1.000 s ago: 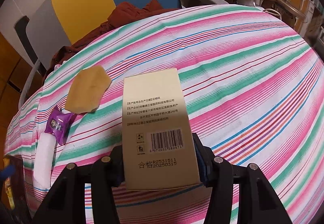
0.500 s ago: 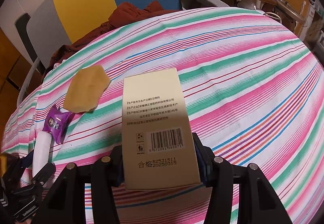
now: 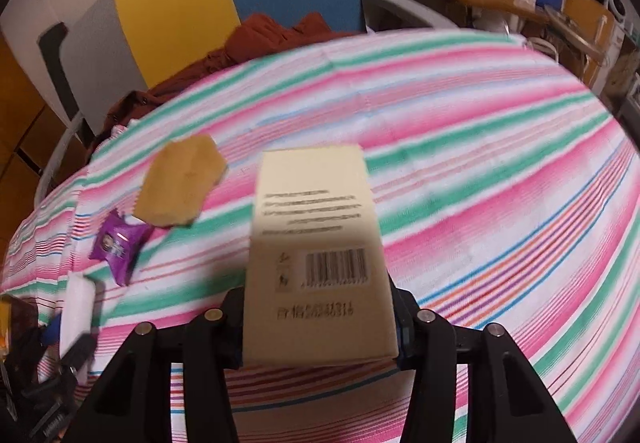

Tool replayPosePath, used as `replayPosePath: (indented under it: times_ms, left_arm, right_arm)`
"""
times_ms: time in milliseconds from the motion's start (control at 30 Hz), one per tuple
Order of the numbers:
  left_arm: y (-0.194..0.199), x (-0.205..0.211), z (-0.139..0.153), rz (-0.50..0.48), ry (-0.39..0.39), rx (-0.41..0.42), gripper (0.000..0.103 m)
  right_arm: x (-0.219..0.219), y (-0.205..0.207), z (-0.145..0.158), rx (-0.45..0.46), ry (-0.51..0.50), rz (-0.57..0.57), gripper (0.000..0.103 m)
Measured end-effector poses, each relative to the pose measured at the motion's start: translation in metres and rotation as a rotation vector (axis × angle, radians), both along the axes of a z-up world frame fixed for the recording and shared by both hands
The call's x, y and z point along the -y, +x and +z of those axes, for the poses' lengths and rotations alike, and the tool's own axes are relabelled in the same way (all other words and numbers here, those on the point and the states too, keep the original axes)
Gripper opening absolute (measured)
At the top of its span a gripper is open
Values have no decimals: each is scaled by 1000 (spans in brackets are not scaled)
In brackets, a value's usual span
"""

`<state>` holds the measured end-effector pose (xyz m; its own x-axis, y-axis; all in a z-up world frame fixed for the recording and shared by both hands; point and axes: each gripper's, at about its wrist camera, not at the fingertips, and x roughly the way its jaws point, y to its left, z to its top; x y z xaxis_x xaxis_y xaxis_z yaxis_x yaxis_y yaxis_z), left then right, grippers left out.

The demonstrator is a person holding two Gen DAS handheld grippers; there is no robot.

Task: Organize objects
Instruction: 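Carry the white sponge block with the left tool over the tray while right carries the box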

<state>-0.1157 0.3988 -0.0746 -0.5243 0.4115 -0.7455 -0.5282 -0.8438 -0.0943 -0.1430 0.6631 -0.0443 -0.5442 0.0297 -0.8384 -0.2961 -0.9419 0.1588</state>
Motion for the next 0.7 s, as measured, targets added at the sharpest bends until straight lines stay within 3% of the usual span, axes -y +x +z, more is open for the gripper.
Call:
replayPosePath:
  times_ms: [233,433,533,700]
  left_arm:
    - [32,22,3,-8,-5,-48,57]
    - [49,44,2,-2,12,-39,57]
    - [58,54,2,-9,23,-30,57]
    - [67,62,0,-19,54,-17,57]
  right_arm:
    - [10,1,3,-9,37,32,50]
    - [22,4,11,-21,65,70,50]
    - [28,10,19,-27,6,58,50]
    - [45,32,23,-39,-178,30,50]
